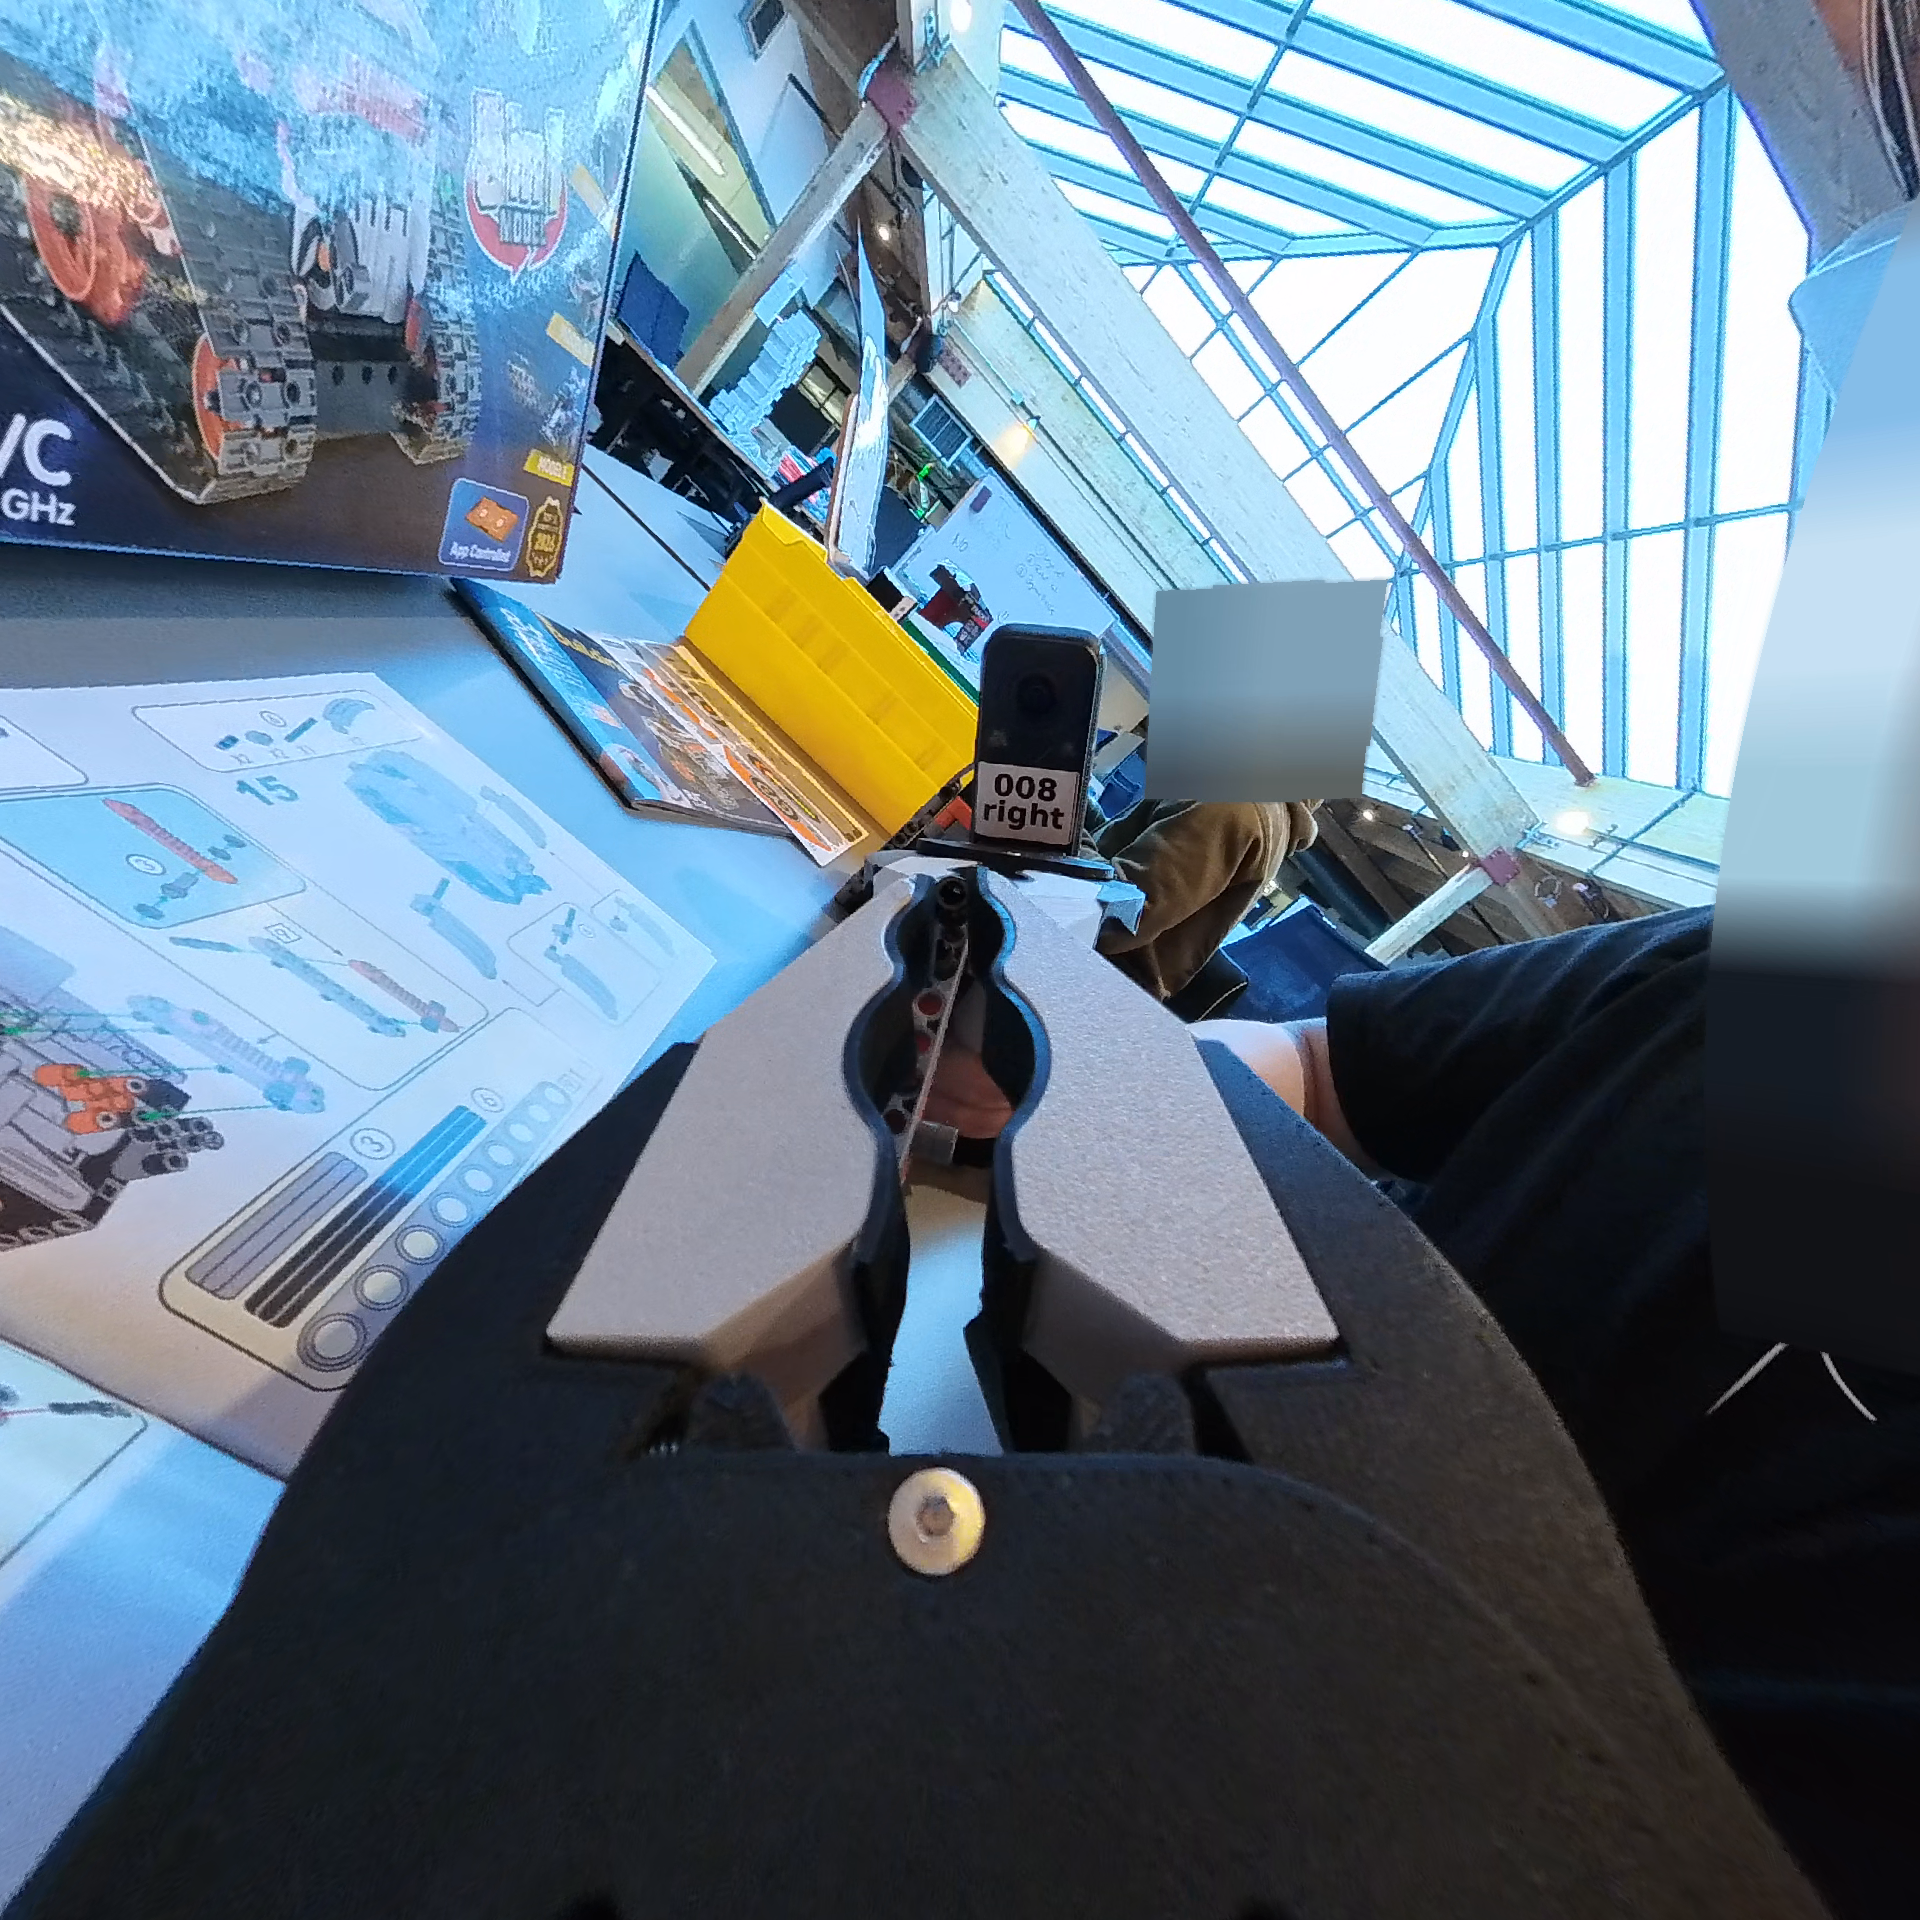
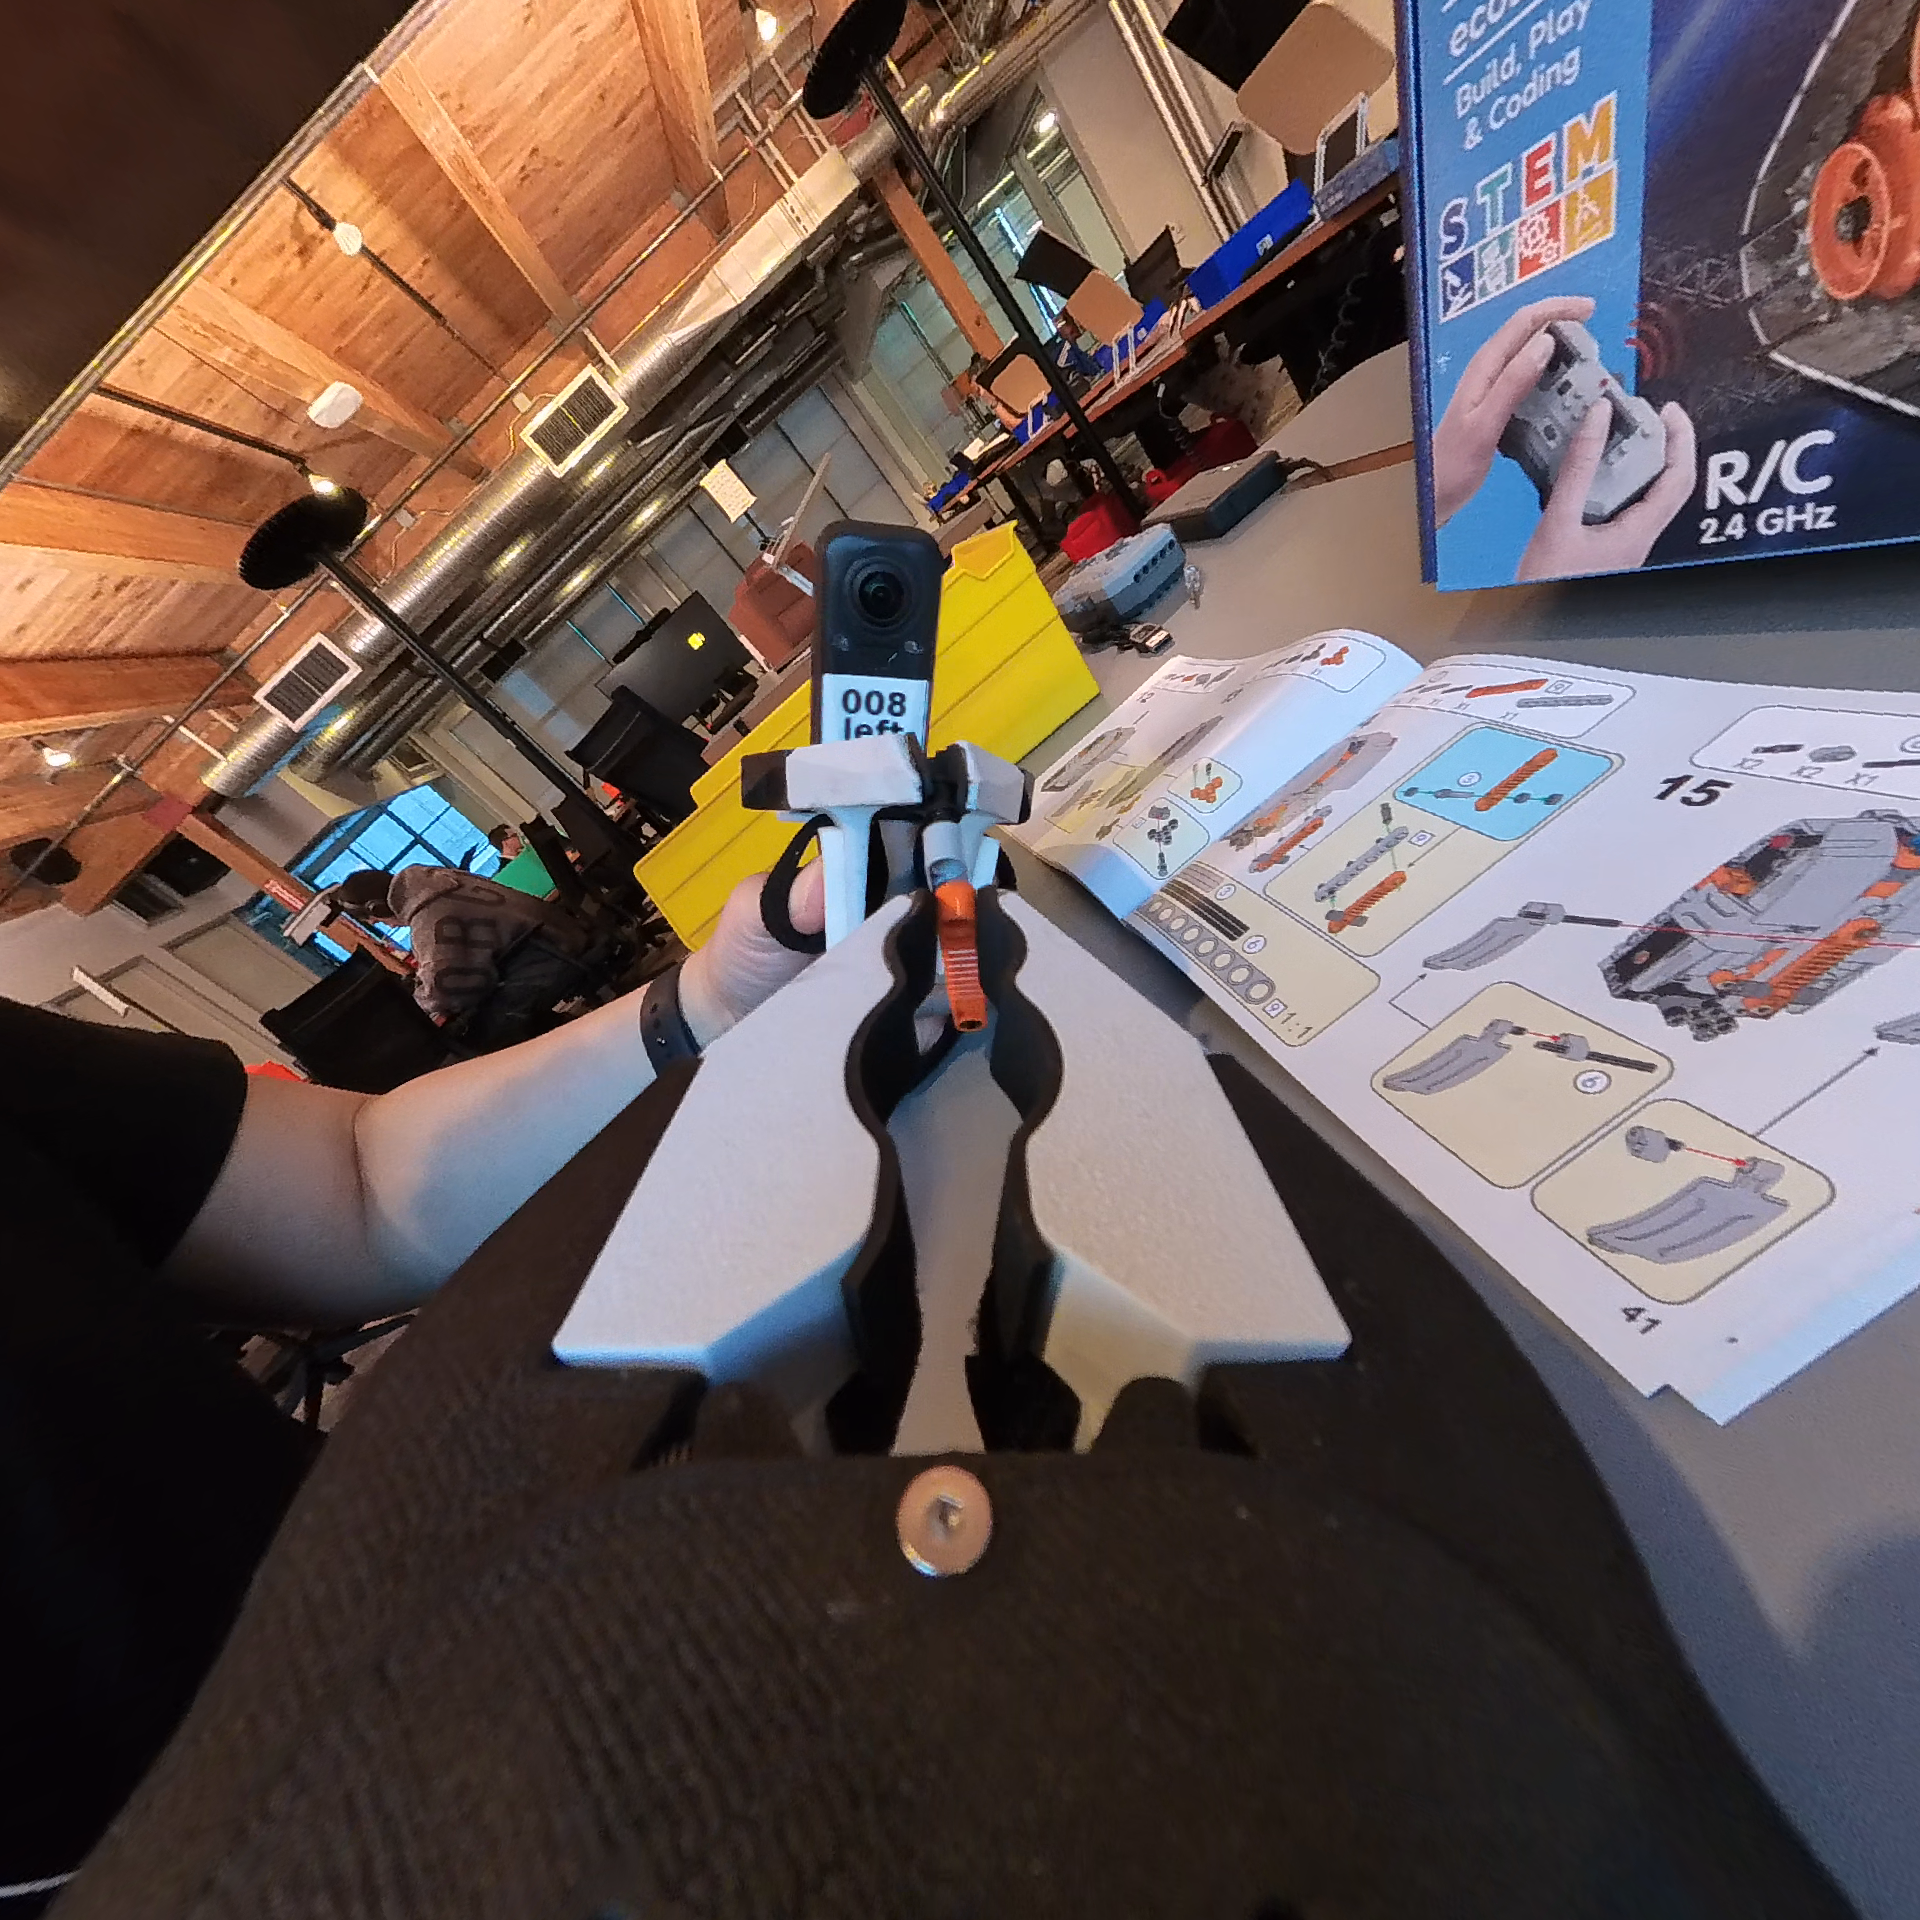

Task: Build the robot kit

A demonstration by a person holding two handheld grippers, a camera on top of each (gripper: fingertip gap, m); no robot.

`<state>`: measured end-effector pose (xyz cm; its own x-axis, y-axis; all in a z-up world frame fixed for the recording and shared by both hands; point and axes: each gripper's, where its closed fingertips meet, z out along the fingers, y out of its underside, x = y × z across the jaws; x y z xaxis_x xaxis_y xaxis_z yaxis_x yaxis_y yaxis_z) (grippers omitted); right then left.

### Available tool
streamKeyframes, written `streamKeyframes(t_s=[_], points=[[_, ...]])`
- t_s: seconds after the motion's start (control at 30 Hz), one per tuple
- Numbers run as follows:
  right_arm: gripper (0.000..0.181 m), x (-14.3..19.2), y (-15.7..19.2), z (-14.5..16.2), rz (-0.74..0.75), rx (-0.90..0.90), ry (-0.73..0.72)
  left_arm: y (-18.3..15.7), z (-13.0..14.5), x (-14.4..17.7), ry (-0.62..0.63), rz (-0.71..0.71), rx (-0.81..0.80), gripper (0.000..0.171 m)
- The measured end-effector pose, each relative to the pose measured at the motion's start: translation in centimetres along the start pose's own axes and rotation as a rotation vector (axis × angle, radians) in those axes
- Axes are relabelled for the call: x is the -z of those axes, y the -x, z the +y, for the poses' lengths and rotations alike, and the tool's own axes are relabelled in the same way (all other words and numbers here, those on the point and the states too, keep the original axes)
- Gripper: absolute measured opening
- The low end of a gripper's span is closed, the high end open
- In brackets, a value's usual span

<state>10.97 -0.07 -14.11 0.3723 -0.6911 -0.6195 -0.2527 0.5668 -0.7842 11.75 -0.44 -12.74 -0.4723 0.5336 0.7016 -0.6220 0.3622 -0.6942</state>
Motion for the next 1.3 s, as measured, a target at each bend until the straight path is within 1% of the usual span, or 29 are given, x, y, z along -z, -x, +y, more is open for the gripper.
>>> streamKeyframes(t_s=[0.67,0.73,0.83,0.9,0.97,1.0,1.03,1.1,1.13,1.2,1.23,1.27,1.3], points=[[0.006,-0.1,-0.3,0.5,0.026,0.003,0.037,0.4,0.7,-0.1,0.046,-0.05,-0.031,0.004],[0.006,-0.1,-0.4,0.5,0.036,0.003,0.038,0.7,0.7,-0.1,0.048,-0.072,-0.034,0.003],[0.006,-0.2,0.0,0.5,0.012,0.014,0.038,0.0,0.5,0.1,0.042,-0.013,-0.012,0.003],[0.007,-0.4,-0.1,0.5,0.011,0.013,0.039,0.1,0.2,0.2,0.034,0.01,0.032,0.003],[0.007,-0.3,0.0,0.3,-0.002,0.008,0.025,0.0,0.1,0.1,0.027,0.016,0.015,0.004],[0.007,-0.2,0.1,0.2,-0.01,0.002,0.022,-0.2,0.0,0.1,0.028,0.014,-0.003,0.004],[0.007,-0.1,0.1,0.0,-0.014,-0.01,0.011,-0.4,-0.3,0.2,0.027,0.007,-0.033,0.012],[0.007,0.3,-0.4,-0.7,-0.009,-0.065,-0.03,-1.0,-1.1,0.4,0.02,-0.053,-0.166,0.029],[0.007,0.5,-0.7,-1.2,-0.009,-0.098,-0.061,-1.0,-1.1,0.4,0.048,-0.12,-0.258,0.034],[0.007,1.0,-1.2,-1.8,-0.007,-0.152,-0.101,-0.4,-0.2,0.3,0.161,-0.276,-0.461,0.042],[0.007,1.0,-1.4,-1.9,-0.001,-0.166,-0.106,-0.1,0.3,0.1,0.214,-0.338,-0.542,0.043],[0.007,1.0,-1.5,-1.9,0.003,-0.168,-0.108,0.0,0.7,-0.4,0.249,-0.384,-0.597,0.042],[0.007,0.9,-1.5,-1.9,0.01,-0.164,-0.107,0.3,0.7,-0.9,0.258,-0.43,-0.632,0.042]])
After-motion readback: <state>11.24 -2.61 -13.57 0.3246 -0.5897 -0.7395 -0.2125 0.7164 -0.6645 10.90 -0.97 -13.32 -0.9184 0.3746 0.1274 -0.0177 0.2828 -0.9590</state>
